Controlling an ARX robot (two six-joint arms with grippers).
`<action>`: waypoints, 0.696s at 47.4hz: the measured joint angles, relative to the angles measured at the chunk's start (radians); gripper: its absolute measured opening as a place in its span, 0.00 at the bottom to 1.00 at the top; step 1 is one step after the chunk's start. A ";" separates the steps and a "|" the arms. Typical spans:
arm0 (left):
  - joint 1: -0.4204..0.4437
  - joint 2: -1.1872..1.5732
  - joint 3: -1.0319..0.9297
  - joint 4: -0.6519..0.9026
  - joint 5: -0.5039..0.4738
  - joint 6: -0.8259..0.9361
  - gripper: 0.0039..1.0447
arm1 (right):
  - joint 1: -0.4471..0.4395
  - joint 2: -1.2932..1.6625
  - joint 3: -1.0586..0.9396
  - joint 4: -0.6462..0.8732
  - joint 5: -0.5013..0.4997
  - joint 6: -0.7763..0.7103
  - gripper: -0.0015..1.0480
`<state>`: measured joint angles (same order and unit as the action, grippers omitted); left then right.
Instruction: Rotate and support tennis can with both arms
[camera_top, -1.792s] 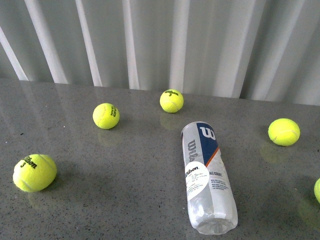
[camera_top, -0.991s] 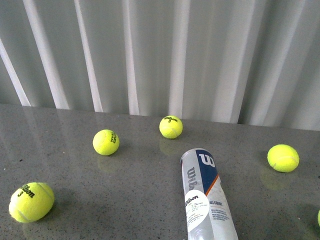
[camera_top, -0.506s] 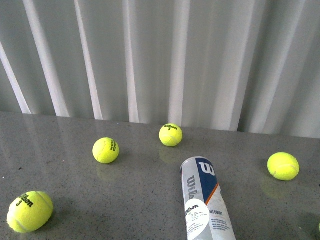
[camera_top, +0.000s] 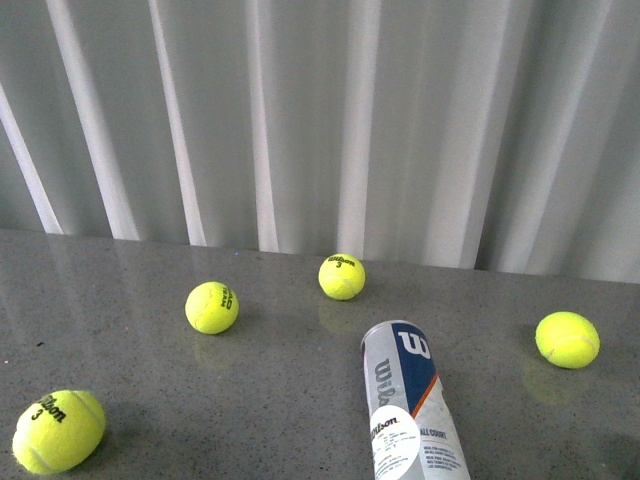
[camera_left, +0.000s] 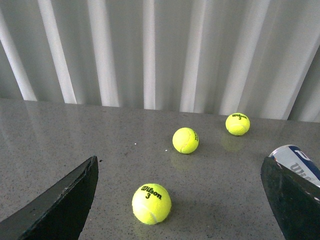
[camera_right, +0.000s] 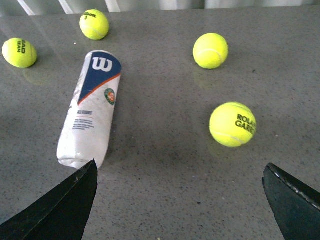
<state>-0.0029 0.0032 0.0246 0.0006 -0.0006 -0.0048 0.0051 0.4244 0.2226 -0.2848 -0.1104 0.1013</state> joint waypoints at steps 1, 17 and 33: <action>0.000 0.000 0.000 0.000 0.000 0.000 0.94 | 0.015 0.039 0.017 0.014 0.003 0.006 0.93; 0.000 0.000 0.000 0.000 0.000 0.000 0.94 | 0.268 0.745 0.353 0.174 -0.022 0.174 0.93; 0.000 0.000 0.000 0.000 0.000 0.000 0.94 | 0.336 1.175 0.586 0.228 0.038 0.224 0.93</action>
<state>-0.0029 0.0032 0.0246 0.0006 -0.0002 -0.0048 0.3408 1.5997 0.8085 -0.0570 -0.0727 0.3256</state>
